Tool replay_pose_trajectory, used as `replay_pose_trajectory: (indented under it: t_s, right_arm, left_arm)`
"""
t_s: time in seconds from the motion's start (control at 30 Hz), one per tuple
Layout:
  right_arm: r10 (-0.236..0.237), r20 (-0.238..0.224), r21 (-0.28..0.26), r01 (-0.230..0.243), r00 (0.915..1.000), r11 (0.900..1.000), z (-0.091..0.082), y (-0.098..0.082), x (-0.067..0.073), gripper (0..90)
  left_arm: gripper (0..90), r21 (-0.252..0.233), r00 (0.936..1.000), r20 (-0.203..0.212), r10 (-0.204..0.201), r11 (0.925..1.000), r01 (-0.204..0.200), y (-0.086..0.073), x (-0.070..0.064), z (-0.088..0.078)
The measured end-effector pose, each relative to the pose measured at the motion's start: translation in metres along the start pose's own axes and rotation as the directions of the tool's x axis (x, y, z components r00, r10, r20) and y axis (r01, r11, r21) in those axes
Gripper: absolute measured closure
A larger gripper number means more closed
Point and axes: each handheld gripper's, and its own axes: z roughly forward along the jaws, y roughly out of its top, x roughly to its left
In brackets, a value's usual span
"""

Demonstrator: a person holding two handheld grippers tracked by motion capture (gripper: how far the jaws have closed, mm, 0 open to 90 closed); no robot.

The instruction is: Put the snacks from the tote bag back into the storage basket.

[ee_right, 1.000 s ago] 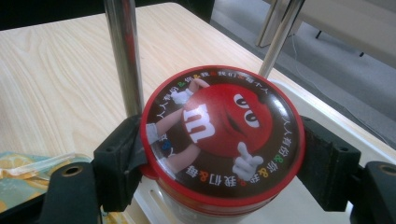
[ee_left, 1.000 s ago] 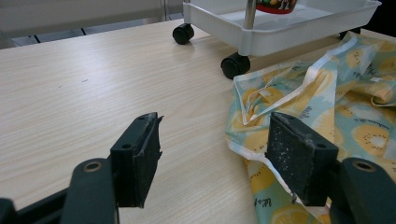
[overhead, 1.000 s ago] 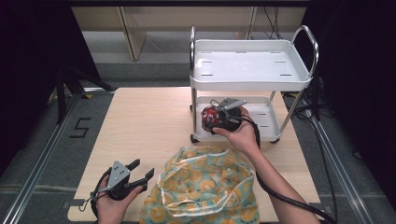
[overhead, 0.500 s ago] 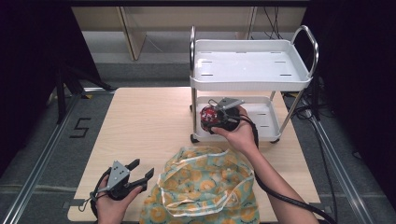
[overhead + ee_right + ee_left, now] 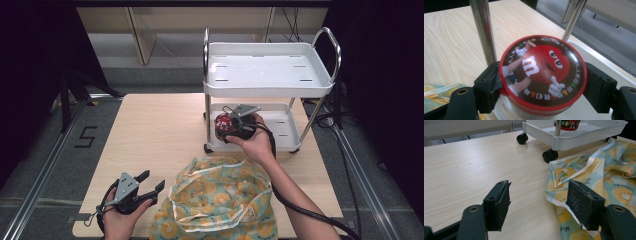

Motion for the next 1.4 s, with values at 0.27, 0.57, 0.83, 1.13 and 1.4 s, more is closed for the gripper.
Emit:
replay_pose_trajectory:
  t_s: [0.27,0.57,0.83,1.13,1.4]
  right_arm:
    - [0.020,-0.007,0.022,-0.019,0.9998,1.000,0.003,-0.002,0.001,26.0]
    - [0.015,-0.013,0.014,-0.015,0.9998,1.000,0.004,-0.002,0.001,26.0]
    - [0.014,-0.012,0.027,-0.014,0.9998,1.000,0.009,-0.004,0.001,26.0]
    - [0.025,-0.019,0.044,-0.024,0.9995,0.999,0.012,-0.007,0.003,26.0]
    - [0.020,-0.028,0.045,-0.019,0.9994,0.999,0.014,-0.008,0.003,26.0]
  left_arm:
    - [34.3,-0.001,1.0000,0.001,0.000,1.0000,0.000,0.000,0.000,0.000]
    - [34.4,0.001,1.0000,0.001,0.006,1.0000,-0.006,0.000,0.000,0.000]
    - [34.4,0.005,1.0000,-0.005,0.000,1.0000,0.000,0.000,0.000,-0.001]
    - [34.4,0.000,1.0000,0.000,-0.002,1.0000,0.002,0.000,0.000,0.000]
    - [34.4,0.004,1.0000,-0.002,0.001,1.0000,-0.001,0.000,0.000,-0.001]
